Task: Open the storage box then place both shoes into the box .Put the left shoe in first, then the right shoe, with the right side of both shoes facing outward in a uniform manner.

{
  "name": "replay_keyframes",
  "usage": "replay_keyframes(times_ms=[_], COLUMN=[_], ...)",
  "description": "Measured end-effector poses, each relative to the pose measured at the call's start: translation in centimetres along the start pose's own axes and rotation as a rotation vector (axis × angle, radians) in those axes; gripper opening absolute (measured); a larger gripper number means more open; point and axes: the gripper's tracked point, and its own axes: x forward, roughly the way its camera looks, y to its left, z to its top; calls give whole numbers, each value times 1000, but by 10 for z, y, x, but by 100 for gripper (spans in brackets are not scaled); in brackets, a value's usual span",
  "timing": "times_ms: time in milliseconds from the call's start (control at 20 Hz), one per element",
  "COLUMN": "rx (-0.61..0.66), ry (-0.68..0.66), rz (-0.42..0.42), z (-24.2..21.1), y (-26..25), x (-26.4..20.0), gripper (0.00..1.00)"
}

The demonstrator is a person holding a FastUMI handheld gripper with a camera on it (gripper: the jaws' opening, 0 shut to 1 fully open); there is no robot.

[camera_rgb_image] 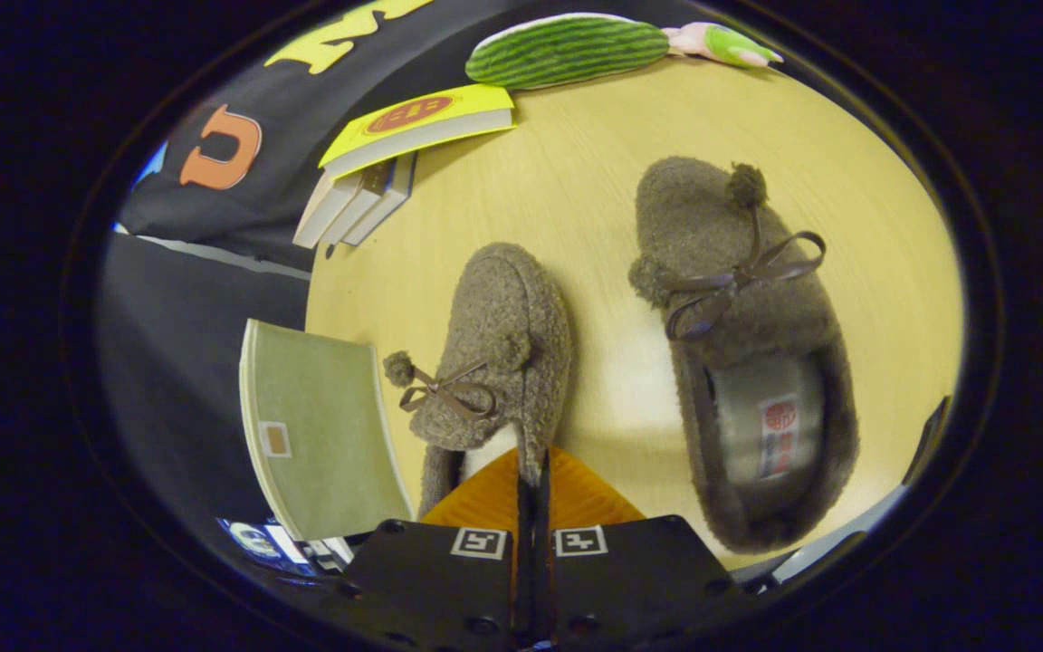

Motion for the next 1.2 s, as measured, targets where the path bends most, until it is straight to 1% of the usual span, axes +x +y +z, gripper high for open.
replay_keyframes(times_ms=[250, 450, 750, 850, 1050, 1200], rx=[-27, -90, -205, -238, -279, -289], ry=[-64, -125, -205, -209, -178, -168], rz=[73, 106, 150, 175, 188, 233], z=[-17, -22, -32, -39, -55, -76], y=[43, 81, 152, 181, 234, 286], x=[-34, -65, -114, -118, -112, -108], gripper=[6, 6, 6, 6, 6, 6])
